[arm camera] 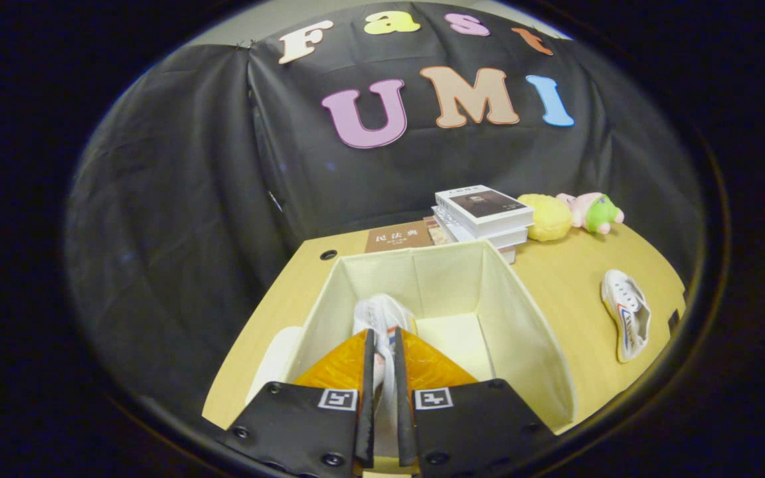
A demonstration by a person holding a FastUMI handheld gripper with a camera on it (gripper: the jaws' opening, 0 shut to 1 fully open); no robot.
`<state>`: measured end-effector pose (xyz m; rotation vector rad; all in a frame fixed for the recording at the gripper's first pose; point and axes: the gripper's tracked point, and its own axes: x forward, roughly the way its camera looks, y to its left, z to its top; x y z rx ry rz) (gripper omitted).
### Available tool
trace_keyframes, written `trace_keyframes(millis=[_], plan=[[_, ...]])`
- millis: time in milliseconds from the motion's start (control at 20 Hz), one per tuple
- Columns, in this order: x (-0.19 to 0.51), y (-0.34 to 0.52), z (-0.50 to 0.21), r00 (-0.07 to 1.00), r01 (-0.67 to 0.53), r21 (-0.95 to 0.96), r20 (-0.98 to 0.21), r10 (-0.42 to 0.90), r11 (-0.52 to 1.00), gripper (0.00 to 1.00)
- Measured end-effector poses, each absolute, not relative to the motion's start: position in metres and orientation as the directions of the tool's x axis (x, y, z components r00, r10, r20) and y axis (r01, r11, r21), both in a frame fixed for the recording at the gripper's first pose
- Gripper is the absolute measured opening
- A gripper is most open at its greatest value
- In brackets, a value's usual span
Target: Open the storage box then place both shoes into the box .Put the left shoe in first, then the right shoe, with the right side of both shoes facing outward in a uniform manner.
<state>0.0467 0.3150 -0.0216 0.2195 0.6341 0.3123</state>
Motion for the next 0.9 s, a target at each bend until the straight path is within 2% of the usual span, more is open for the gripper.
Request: trace_keyframes(millis=[150, 350, 650, 900], plan=[[0.050, 0.321, 0.027, 0.807, -0.239, 0.407, -0.421, 0.413, 0.881, 0.22], [0.046, 0.293, 0.045, 0.844, -0.181, 0.449, -0.386, 0.373, 0.875, 0.53], [0.050, 0.235, 0.054, 0.880, -0.144, 0.350, -0.381, 0.282, 0.925, 1.00], [0.055, 0.152, 0.045, 0.899, -0.027, 0.212, -0.423, 0.117, 0.977, 1.00]])
